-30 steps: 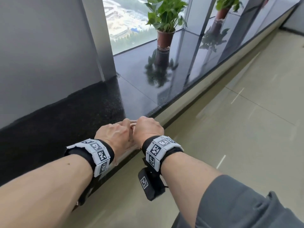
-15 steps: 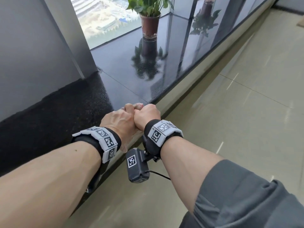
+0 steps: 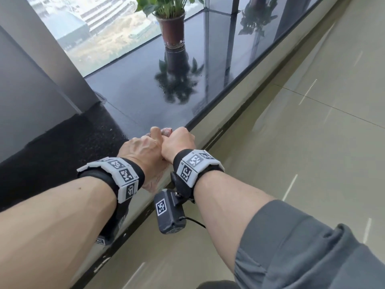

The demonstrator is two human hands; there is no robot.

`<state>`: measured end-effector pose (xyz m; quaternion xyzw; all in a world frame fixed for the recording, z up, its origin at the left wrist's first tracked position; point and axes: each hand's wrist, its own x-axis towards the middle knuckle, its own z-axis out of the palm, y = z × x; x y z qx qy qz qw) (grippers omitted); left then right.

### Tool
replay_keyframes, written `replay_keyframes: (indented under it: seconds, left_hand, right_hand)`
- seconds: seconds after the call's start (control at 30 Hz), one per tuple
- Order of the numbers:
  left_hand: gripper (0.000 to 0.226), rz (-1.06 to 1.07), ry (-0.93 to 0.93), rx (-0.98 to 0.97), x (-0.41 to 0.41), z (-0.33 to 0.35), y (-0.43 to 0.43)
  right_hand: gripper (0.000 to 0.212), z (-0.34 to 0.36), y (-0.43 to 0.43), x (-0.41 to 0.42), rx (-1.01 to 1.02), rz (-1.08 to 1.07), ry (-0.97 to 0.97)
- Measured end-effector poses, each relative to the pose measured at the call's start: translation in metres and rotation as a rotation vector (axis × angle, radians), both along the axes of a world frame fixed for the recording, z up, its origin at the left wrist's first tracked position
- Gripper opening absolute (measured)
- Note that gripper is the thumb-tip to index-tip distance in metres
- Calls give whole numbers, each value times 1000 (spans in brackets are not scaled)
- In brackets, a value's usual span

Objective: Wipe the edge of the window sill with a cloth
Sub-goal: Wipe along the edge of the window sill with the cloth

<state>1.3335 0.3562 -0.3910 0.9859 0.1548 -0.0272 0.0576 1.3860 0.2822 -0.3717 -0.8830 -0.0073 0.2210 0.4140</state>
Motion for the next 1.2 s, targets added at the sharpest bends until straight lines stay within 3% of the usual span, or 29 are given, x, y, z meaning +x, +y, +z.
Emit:
replay_keyframes:
  seconds: [0.07,0.2,0.4,0.8,0.93,1.2]
  left_hand:
    - [30,11,7,20,15,-4,4]
    - [31,47,82,30,15,-8,17]
    - [47,57,38,74,27,4,56]
    - [30,153,44,138,78,27,53]
    - [34,116,48,168,122,37,64]
    - [37,178,183,0,164,43,78]
  right_hand:
    - [33,-10,6,16,2,-15,32]
    - [39,-25,21,25,38,31,124]
    - [34,-20,49,46,139,64,102]
    - [31,6,57,94,178,166,69]
    - [29,18,63,133,186,135,22]
    - [37,20,84,172,28,153,161]
